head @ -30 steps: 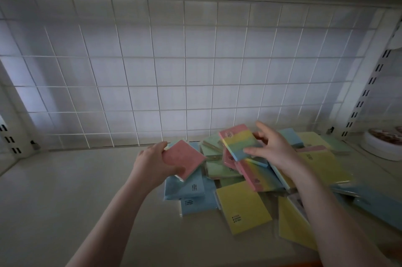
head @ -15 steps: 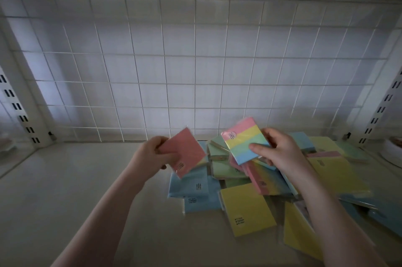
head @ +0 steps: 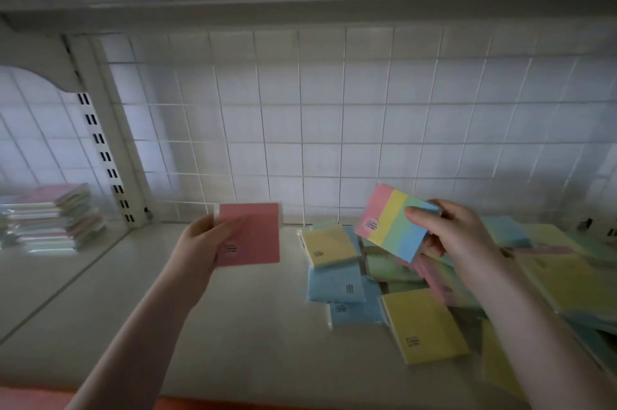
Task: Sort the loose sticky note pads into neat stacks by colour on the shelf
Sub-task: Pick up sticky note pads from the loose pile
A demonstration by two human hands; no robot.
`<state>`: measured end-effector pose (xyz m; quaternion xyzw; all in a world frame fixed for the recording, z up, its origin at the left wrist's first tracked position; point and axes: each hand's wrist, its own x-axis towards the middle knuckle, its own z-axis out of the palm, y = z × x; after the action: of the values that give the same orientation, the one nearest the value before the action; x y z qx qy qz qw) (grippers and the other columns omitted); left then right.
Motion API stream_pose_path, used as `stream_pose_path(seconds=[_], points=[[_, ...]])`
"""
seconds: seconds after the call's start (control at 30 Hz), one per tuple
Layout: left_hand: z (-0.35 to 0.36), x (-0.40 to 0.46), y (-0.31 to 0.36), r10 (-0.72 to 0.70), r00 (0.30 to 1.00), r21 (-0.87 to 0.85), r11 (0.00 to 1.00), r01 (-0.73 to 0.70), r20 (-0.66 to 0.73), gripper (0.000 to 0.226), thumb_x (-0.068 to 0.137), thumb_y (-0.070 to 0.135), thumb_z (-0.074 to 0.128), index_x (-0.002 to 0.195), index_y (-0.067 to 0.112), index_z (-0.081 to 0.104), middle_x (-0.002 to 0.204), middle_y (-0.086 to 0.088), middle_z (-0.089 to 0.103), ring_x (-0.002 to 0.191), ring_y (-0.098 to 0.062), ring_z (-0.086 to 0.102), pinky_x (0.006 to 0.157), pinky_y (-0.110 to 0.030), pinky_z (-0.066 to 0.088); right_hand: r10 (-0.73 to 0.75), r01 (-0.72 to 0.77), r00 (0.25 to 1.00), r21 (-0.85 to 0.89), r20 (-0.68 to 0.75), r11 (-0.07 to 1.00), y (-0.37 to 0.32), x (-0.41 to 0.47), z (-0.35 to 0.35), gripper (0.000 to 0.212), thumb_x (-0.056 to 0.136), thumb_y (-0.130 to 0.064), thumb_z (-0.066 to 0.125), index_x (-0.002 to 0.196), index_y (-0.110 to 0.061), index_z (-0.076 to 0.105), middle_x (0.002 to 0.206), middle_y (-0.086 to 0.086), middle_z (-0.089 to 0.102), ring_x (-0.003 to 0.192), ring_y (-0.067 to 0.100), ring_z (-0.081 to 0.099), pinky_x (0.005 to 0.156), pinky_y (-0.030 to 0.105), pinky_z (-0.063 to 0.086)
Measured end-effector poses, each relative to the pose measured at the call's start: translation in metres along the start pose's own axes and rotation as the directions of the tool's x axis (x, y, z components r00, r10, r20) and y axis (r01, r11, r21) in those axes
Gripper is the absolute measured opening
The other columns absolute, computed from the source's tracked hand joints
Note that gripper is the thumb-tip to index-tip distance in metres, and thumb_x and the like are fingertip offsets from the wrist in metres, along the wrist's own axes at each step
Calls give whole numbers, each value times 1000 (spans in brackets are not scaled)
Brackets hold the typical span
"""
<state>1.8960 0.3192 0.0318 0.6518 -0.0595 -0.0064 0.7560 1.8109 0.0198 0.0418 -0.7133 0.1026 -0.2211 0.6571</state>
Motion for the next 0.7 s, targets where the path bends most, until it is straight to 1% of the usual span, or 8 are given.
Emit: stream_pose_path(seconds=[0.07, 0.13, 0.2, 0.27, 0.33, 0.43, 0.6, 0.7], points=[[-15, -4, 3, 11, 1000, -13, 1000, -11, -9, 14, 83, 12, 62, 95, 8, 65, 80, -4, 70, 67, -14, 64, 66, -30, 52, 36, -37, 999, 57, 26, 998, -3, -7, 22, 14, 85, -13, 66, 76, -3, 60, 47, 0, 42, 37, 10, 32, 43, 19, 29], [-33, -8, 6, 17, 999, -27, 999, -18, -30, 9, 86, 10, 60, 93, 9, 65, 78, -3, 69, 64, -12, 63, 64, -29, 51, 43, -44, 999, 45, 33, 998, -6, -13, 49, 14, 83, -13, 67, 73, -7, 60, 45, -3, 45, 34, 7, 35, 40, 17, 25], [-58, -12, 7, 13, 998, -41, 999, -15, -66, 7, 89, 10, 57, 92, 10, 64, 72, 0, 67, 57, -8, 62, 52, -22, 49, 43, -44, 998, 31, 38, 999, -8, -21, 81, 15, 84, -13, 66, 72, -7, 61, 44, -6, 49, 34, 3, 39, 34, 15, 25], [-89, -15, 9, 3, 994, -11, 1000, -4, -109, 7, 91, 12, 56, 93, 10, 62, 69, -2, 62, 49, -7, 55, 40, -18, 41, 50, -52, 998, 35, 47, 998, -8, -30, 115, 15, 84, -14, 66, 73, -6, 60, 48, -2, 47, 34, 5, 37, 34, 15, 24], [-125, -18, 10, 6, 990, 5, 1000, -5, -142, 7, 92, 12, 55, 90, 9, 61, 64, -4, 53, 40, -7, 47, 34, -16, 33, 60, -62, 997, 33, 57, 998, -6, -41, 152, 17, 85, -15, 66, 73, -6, 58, 50, 0, 41, 35, 6, 32, 35, 16, 21], [-183, -19, 12, 10, 986, -17, 1000, -13, -165, 13, 92, 10, 54, 80, 9, 58, 55, -4, 46, 34, -7, 41, 32, -16, 28, 75, -79, 994, 52, 82, 996, -6, -57, 212, 20, 87, -15, 64, 72, -6, 54, 52, 1, 37, 36, 7, 30, 35, 17, 20], [-276, -10, 22, -12, 980, -1, 1000, 12, -197, 11, 91, 8, 54, 81, 6, 55, 54, -6, 44, 31, -9, 40, 31, -14, 27, 105, -111, 989, 54, 106, 992, -6, -79, 309, 22, 87, -17, 64, 69, -10, 54, 46, -5, 39, 36, 7, 32, 36, 16, 21], [-318, 0, 29, -10, 975, 17, 1000, 14, -222, 12, 92, 8, 54, 79, 6, 55, 52, -6, 45, 30, -9, 40, 31, -15, 28, 132, -138, 985, 44, 115, 989, -9, -86, 354, 23, 87, -20, 64, 69, -10, 54, 48, -3, 39, 38, 8, 32, 36, 17, 21]])
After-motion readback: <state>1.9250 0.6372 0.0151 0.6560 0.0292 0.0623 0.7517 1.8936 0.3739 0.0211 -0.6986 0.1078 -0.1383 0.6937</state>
